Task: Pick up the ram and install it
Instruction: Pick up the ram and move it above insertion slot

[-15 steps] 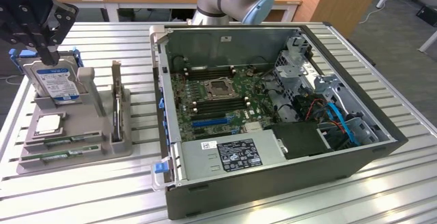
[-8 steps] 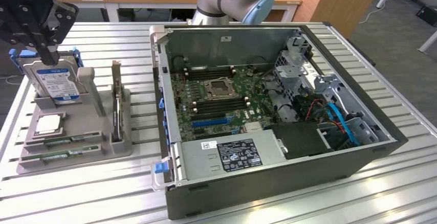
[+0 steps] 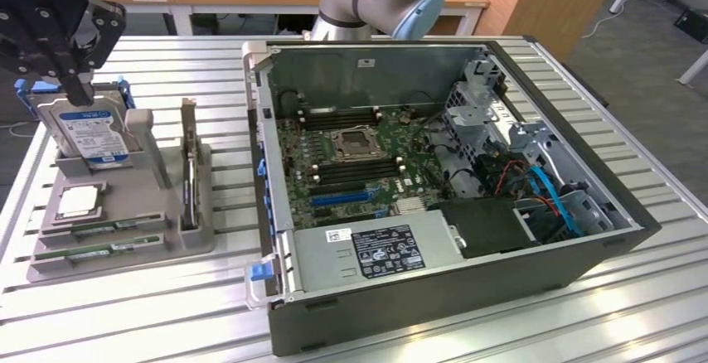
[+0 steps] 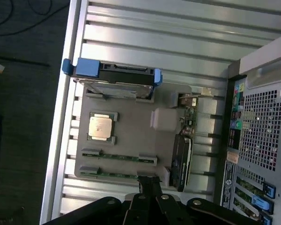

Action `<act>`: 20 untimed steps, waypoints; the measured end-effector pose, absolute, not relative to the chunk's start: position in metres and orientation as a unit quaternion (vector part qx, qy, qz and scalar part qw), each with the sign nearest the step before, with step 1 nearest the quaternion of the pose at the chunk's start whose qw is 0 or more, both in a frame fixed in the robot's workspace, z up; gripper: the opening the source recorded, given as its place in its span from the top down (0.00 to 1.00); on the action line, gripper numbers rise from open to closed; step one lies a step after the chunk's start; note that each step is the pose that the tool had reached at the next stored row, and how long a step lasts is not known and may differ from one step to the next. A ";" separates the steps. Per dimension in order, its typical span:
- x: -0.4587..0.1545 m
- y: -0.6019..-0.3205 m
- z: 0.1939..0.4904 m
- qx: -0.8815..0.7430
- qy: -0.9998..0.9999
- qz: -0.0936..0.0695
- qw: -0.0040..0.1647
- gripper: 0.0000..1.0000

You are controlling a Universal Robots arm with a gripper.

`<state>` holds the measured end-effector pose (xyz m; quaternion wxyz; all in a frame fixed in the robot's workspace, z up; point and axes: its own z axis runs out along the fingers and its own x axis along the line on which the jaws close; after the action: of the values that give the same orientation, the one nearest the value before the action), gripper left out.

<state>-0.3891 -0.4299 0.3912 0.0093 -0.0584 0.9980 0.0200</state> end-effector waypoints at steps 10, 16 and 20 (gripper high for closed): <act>-0.389 -0.430 0.391 -0.149 0.989 0.020 0.007 0.89; -0.389 -0.430 0.391 -0.202 0.979 0.020 0.006 0.89; -0.389 -0.430 0.391 -0.238 0.971 0.019 0.005 0.89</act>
<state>-0.3891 -0.4299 0.3908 0.0054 -0.2381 0.9710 0.0193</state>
